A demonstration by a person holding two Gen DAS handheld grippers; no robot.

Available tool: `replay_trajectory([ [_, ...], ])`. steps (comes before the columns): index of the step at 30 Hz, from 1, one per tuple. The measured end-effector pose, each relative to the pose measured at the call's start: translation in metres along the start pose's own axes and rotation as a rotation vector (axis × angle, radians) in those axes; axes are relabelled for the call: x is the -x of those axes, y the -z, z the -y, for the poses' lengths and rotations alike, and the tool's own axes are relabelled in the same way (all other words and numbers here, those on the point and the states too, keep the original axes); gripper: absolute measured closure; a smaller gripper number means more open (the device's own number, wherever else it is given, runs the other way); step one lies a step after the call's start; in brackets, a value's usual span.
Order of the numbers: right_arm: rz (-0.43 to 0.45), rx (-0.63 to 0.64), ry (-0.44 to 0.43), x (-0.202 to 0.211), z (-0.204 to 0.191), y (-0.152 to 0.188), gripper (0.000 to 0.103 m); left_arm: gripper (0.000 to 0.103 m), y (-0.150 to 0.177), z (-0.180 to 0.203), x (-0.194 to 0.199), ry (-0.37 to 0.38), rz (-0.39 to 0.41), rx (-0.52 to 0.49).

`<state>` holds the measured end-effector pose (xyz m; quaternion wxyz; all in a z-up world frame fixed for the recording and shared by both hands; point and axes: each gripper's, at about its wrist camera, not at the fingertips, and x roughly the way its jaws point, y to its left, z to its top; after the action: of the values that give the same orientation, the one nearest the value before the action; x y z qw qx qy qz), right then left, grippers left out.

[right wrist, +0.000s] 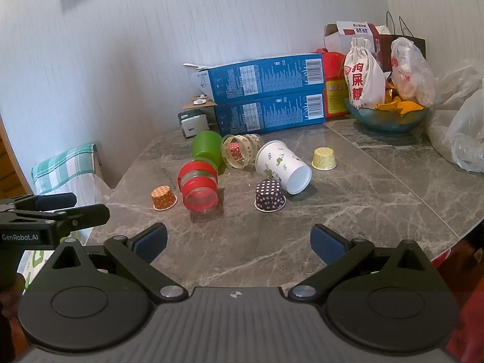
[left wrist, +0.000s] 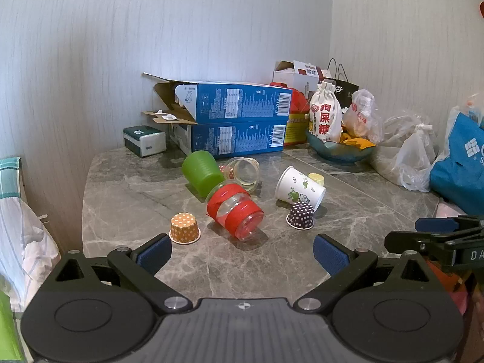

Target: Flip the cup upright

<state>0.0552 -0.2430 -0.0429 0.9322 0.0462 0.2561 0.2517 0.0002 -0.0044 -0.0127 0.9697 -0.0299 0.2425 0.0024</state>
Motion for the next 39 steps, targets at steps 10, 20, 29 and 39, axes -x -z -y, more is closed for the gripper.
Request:
replay_trajectory([
  [10,-0.004,-0.031,-0.008,0.0001,0.005,0.0,0.001,0.002,0.0017,-0.0016,-0.0011,0.003,-0.004,0.004],
  [20,-0.017,-0.031,-0.011,-0.0013,0.0063,0.0003,0.001,0.002,0.0001,-0.001,-0.0023,0.004,-0.008,0.006],
  [29,-0.035,-0.034,-0.015,-0.0036,0.0069,0.0011,0.001,0.002,-0.0006,-0.0005,-0.003,0.007,-0.011,0.009],
  [39,-0.046,-0.03,-0.02,-0.0039,0.0072,0.0012,0.001,0.002,-0.0007,0.0,-0.0039,0.011,-0.015,0.014],
])
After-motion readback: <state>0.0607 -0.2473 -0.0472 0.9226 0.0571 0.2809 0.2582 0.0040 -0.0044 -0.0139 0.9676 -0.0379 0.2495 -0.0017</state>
